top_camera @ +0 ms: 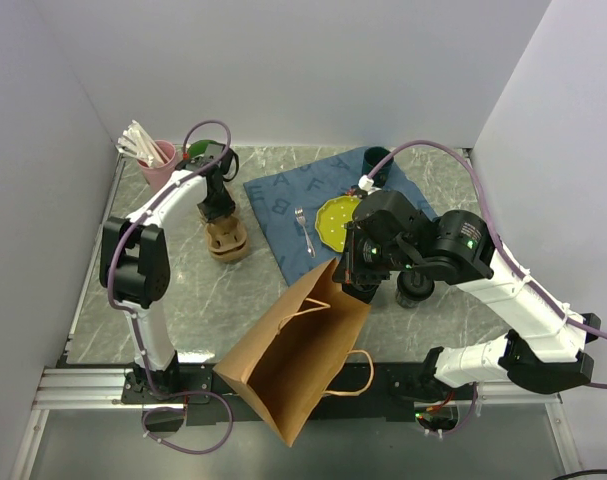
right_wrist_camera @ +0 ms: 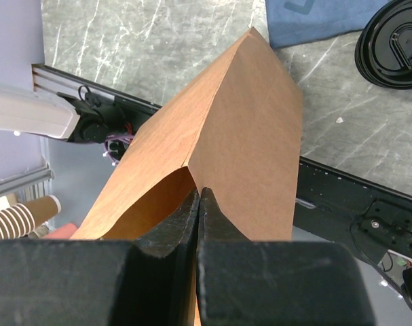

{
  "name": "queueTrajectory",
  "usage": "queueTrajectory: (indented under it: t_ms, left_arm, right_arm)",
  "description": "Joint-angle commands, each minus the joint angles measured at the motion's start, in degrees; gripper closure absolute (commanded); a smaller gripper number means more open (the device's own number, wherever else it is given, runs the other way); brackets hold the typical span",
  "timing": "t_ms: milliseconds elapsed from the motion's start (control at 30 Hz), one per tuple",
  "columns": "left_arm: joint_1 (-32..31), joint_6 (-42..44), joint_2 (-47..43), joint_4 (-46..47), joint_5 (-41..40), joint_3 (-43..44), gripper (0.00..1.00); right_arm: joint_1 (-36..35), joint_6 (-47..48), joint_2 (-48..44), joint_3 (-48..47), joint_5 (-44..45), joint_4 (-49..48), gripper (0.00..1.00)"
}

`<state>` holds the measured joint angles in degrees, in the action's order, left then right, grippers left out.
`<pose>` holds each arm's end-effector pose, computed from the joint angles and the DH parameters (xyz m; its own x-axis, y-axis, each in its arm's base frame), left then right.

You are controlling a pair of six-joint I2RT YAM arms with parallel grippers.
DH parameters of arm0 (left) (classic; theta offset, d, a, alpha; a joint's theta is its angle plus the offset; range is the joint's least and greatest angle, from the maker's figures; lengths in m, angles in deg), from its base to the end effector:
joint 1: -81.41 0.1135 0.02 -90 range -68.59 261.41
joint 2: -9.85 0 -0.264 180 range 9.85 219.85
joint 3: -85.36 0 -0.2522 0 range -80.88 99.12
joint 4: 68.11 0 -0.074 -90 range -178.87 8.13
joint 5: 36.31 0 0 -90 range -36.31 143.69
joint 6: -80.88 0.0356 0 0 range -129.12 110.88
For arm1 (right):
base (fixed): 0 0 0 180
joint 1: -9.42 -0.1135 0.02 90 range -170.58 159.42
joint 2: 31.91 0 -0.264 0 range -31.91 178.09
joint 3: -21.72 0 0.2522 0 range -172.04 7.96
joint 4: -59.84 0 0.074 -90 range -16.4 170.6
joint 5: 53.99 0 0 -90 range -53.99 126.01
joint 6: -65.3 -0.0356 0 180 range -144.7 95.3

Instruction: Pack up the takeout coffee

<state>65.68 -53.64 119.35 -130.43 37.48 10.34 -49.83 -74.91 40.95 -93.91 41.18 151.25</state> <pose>0.3897 -0.0994 0.2430 -0.7394 -0.4912 -0.4604 -0.5102 0.8550 -0.0928 0.1048 0.1699 0.4549 -0.8799 0.0178 -0.4749 -0.2334 0.8543 0.4645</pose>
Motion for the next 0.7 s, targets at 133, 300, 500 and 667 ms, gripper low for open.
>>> queueTrajectory:
  t_ms: [133, 300, 500, 667]
  left_arm:
    - [-0.27, 1.18, -3.49, -3.65, 1.26, 4.93, 0.79]
    - [-0.18, 2.59, -7.8, -5.32, 3.02, 6.42, 0.78]
    - [-0.18, 5.57, -12.72, -9.97, 3.46, 10.38, 0.79]
    - [-0.27, 8.65, -18.42, -12.26, 7.41, 13.88, 0.8]
  right_arm:
    - [0.53, 0.82, 0.35, -0.79, -0.33, 12.09, 1.0]
    - [2.2, 0.39, 3.86, -2.02, -1.3, 11.21, 0.94]
    - [5.01, -0.15, 5.45, -2.29, -0.07, 10.25, 0.81]
    - [6.77, 1.78, 6.85, -4.48, 0.19, 8.58, 0.68]
